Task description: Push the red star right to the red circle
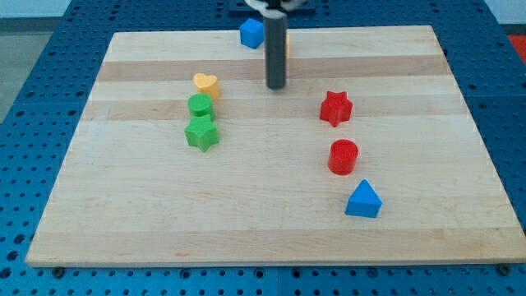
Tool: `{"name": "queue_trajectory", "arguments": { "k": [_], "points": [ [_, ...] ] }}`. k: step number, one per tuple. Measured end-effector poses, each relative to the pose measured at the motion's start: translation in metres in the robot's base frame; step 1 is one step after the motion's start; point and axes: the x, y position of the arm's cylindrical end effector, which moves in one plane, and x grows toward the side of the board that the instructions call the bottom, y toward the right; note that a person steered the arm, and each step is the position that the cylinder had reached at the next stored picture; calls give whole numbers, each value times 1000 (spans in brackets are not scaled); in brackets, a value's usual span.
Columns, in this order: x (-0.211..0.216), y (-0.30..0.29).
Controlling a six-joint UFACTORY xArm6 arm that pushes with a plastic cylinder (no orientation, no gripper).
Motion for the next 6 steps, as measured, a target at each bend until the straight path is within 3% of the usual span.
{"name": "queue_trajectory", "arguments": {
  "k": [3, 5, 6],
  "points": [
    [92, 144],
    [87, 133],
    [63, 85]
  ]
}}
